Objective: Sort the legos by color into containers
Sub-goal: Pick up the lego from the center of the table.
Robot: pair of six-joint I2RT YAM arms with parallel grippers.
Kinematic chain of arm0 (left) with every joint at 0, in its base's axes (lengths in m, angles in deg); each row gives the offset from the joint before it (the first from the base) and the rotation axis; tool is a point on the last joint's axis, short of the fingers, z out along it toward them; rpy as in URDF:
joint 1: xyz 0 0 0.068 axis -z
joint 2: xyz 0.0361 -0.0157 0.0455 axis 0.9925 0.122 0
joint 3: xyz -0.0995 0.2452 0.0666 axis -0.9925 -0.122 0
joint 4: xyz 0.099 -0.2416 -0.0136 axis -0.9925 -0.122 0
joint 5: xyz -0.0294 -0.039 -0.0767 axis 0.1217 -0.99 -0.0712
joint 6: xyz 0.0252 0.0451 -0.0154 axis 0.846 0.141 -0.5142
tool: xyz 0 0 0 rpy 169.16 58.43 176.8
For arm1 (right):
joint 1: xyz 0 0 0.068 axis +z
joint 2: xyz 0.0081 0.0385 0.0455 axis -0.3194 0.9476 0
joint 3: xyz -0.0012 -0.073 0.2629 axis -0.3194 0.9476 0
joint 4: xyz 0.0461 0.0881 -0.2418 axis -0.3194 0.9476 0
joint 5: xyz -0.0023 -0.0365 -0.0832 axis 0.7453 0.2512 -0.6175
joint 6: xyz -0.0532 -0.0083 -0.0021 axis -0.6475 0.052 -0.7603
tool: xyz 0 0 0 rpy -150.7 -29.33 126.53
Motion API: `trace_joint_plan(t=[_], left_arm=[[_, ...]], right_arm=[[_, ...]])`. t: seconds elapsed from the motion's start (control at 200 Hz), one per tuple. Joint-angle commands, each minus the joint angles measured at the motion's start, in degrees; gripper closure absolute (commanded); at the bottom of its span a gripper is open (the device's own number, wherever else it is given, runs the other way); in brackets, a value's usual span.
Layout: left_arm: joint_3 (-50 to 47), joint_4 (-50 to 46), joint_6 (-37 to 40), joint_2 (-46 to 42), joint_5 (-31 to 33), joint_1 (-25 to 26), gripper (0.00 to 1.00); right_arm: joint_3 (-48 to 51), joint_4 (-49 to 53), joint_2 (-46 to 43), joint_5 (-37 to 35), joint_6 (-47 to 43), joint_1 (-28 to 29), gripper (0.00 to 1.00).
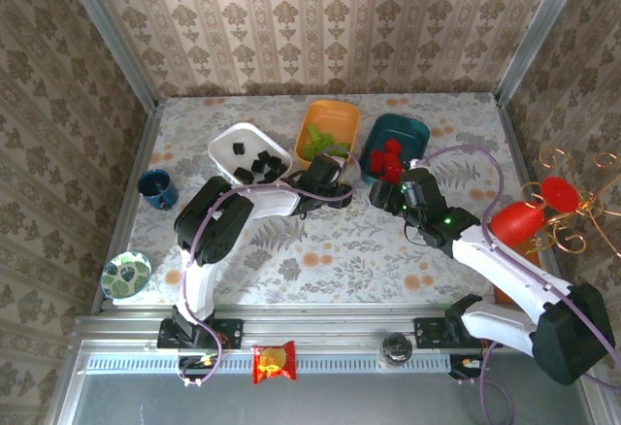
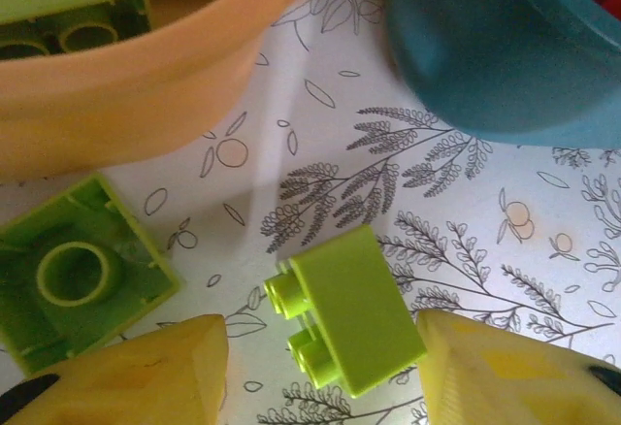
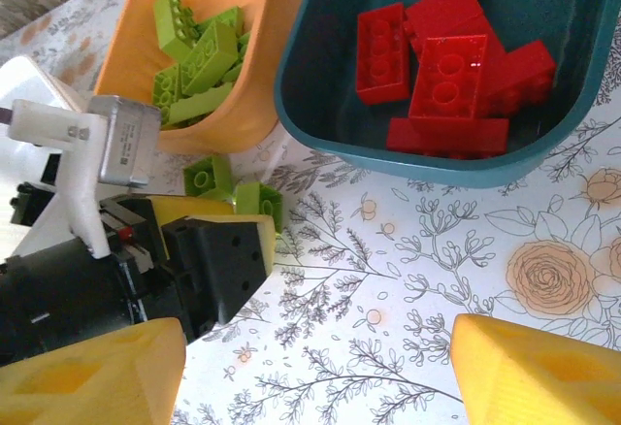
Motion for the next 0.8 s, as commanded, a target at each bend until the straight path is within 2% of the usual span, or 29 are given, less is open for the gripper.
trace_joint_plan(t=[0.0,0.235,0.33,0.395,0.61,0.695,0.79], left_arm=[[0.7,1.4,1.9,0.9,1.7,0.3,0.47],[-1.0,5.8,1.9,2.1,-0.3,0.4,0.58],[-2.6,6.7,1.4,1.3,-0.5,0.5,0.67],[-5.1,7.9,0.3,-0.7,-0.9,0.6,0.71],[-11.9,8.3,-2.9,-13.7,-0.4,0.6,0.75],[-8.6,4.1,-1.5,-17.5,0.4,0.0,0.74],[-1.6,0.2,-0.8,-17.2,-1.3,-2.6,0.73]], right_arm=[[0.4,1.7,-1.8,-1.2,0.6,-0.2,0.26],[1.9,1.2,-2.1,-0.8,1.7,-0.2,0.26],[2.1,1.1,-2.4,-1.0,1.9,-0.2,0.26],[2.1,1.2,-2.3,-1.2,1.7,-0.2,0.26],[3.6,-0.8,-2.1,-0.6,2.3,-0.2,0.25],[4.3,-1.9,-1.6,0.4,2.3,-0.2,0.25],[4.5,-2.2,-0.6,1.1,2.4,-0.2,0.25]])
